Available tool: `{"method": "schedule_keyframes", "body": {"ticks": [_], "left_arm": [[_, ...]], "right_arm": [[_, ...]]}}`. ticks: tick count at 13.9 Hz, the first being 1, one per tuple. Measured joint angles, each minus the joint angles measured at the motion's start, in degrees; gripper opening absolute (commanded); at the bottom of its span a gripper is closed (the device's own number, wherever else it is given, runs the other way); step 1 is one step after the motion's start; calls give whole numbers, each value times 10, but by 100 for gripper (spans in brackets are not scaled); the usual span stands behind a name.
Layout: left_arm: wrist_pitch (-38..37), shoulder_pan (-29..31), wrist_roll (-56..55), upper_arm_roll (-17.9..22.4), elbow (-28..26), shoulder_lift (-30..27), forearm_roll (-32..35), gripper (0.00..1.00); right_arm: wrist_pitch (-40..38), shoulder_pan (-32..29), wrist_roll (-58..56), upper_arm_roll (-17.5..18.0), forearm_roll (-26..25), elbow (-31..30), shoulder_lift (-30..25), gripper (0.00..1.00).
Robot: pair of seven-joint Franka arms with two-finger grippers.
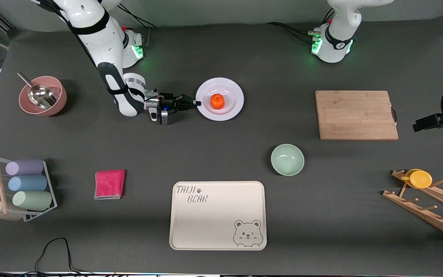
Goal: Place orange and plate with both arms
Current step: 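Grasp the plate rim with the right gripper while the left gripper withdraws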
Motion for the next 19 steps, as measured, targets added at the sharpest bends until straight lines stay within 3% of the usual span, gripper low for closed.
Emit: {"method": "schedule_keyframes", "body": {"ticks": [6,11,13,16,19], "left_arm": [[-8,-27,1,18,1,2,-5,100],[-11,-28,-16,17,7,3,-6,100],[-17,-29,-16,10,15,3,-6,100],[-20,-30,-17,-7,21,3,-6,100],[-38,-30,-17,-9,31,3,-6,100]], "right_arm": [[-2,-3,49,1,-4,16,-26,0],[2,-40,106,-1,-92,27,-128,0],[2,-54,108,-1,-106,36,-144,0],[12,-67,111,-3,-106,85,-117,0],[13,-73,148,-22,-107,198,-31,0]]}}
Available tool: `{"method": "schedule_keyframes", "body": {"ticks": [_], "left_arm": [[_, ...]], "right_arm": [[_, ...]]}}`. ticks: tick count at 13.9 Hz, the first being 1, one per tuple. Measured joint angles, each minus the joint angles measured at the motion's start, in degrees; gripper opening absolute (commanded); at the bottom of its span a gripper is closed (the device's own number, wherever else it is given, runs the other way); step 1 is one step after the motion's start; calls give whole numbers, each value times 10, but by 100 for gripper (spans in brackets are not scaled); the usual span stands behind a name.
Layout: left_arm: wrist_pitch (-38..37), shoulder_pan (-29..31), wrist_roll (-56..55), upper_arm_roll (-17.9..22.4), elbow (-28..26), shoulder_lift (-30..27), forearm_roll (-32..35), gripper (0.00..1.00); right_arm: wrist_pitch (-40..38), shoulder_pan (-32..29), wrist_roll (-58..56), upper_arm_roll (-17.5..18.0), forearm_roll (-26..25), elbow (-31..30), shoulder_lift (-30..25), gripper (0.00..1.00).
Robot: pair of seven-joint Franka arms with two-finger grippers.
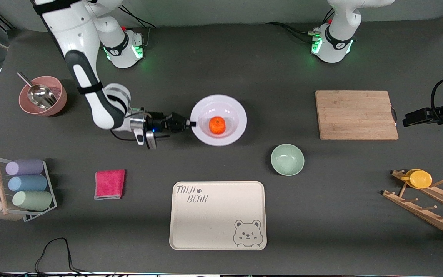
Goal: Place orange and plate with both arms
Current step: 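Slide the plate with the right gripper onto the bear tray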
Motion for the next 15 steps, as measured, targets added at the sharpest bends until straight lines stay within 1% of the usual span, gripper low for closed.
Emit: {"method": "schedule_keyframes", "body": {"ticks": [5,9,12,13,15], "left_arm": [[-10,2,-3,2,10,0,0,100],[-11,2,-20,2,13,0,0,100],[-11,2,-21,3,19,0,-1,100],[-11,2,-21,3,19,0,-1,100],[-11,2,-21,3,19,0,-1,100]], "right_arm": [[-1,-6,126,-36,-1,234,137,0],[-1,-23,229,-49,-2,427,234,0],[-1,-26,288,-81,-2,568,321,0],[0,-29,297,-86,-2,600,346,0],[15,-34,300,-87,-2,633,384,0]]}}
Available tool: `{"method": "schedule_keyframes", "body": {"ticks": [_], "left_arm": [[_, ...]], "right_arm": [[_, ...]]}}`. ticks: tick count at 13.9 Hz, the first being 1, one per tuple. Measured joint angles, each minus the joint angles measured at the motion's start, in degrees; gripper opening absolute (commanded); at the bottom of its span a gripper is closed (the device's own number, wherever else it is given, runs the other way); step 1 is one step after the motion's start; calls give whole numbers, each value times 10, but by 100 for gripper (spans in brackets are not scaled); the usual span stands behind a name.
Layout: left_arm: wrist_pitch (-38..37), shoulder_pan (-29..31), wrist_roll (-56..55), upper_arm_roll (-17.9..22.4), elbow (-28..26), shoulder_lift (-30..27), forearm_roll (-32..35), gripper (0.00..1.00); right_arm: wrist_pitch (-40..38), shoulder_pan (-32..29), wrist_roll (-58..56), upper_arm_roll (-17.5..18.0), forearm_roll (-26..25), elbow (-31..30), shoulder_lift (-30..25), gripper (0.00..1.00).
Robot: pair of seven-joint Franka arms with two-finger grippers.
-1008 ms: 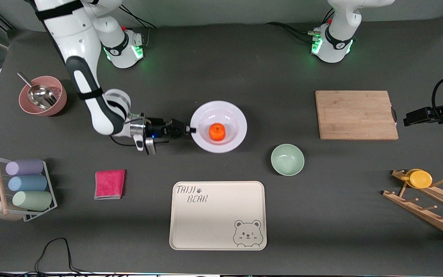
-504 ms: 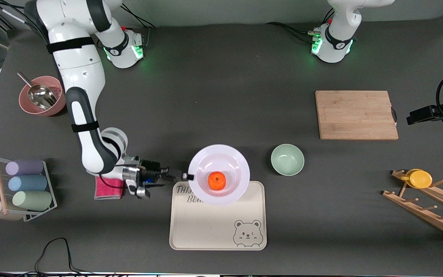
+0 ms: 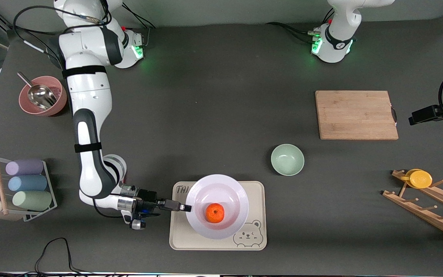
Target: Place orange and plate with both arms
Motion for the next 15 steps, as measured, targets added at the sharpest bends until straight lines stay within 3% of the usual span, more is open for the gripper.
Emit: {"method": "schedule_keyframes", "body": {"ticks": [7,8,9,11,15], "left_arm": [[-5,0,-5,0,1,0,0,100],[-10,0,-5,0,1,1,0,100],[-14,0,-5,0,0,1,1,100],[-14,-1,-12,-1,-6,2,2,100],[33,-4,-68,-12,-50,-18,3,100]], "right_arm": [[9,0,0,0,0,13,52,2],[10,0,0,0,0,13,54,9],[10,-1,0,0,0,13,55,24],[10,-1,1,0,0,13,56,43],[14,-1,2,0,-2,12,56,59]]}}
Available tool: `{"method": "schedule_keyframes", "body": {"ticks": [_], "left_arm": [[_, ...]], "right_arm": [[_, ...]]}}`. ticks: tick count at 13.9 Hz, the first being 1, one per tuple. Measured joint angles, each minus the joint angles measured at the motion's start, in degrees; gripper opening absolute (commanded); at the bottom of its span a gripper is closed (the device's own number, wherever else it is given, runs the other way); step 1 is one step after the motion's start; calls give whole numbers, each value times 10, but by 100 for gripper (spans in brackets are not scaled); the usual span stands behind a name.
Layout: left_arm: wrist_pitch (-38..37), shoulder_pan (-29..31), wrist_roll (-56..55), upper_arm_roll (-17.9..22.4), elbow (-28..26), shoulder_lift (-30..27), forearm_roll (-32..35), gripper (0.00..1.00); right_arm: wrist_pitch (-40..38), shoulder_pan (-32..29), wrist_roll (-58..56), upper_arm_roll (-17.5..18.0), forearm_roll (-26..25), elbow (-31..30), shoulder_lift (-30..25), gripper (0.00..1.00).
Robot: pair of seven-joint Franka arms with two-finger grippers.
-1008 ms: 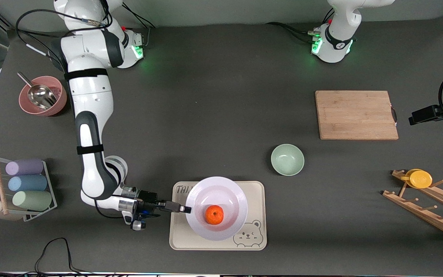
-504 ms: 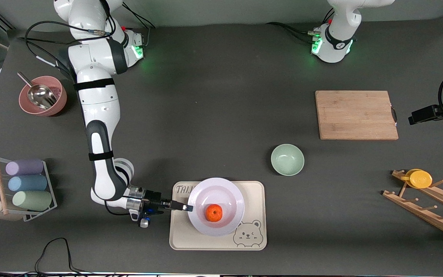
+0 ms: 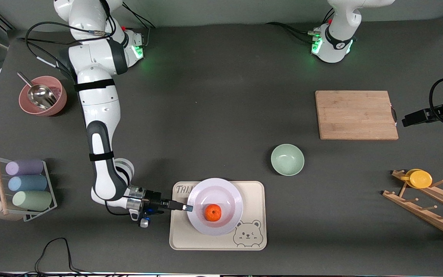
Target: Place orange and plate with both arms
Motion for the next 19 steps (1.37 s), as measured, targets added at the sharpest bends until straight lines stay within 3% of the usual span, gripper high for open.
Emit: {"method": "schedule_keyframes", "body": {"ticks": [4,7,8,10,11,12,15,19], "left_arm": [[18,0,-9,-2,-39,-26,16,100],[19,0,-9,-5,-39,-31,20,100],[19,-1,-9,-6,-39,-31,21,100],[20,-2,-11,-12,-39,-31,21,100],[20,-2,-11,-14,-39,-31,21,100],[21,-2,-11,-15,-38,-31,21,100],[21,-2,-11,-13,-36,-31,22,100],[21,-2,-11,-13,-35,-31,22,100]], "right_arm": [[2,-1,37,-2,-64,9,-4,61],[2,-4,140,-12,-164,20,-28,71],[2,-7,165,-13,-211,23,-43,79],[-2,-16,194,-14,-312,24,-79,83],[-20,-24,200,-15,-362,24,-95,96],[-46,-34,202,-15,-406,24,-109,100],[-102,-54,202,-16,-533,23,-158,100],[-157,-59,206,-16,-742,11,-272,100]]}}
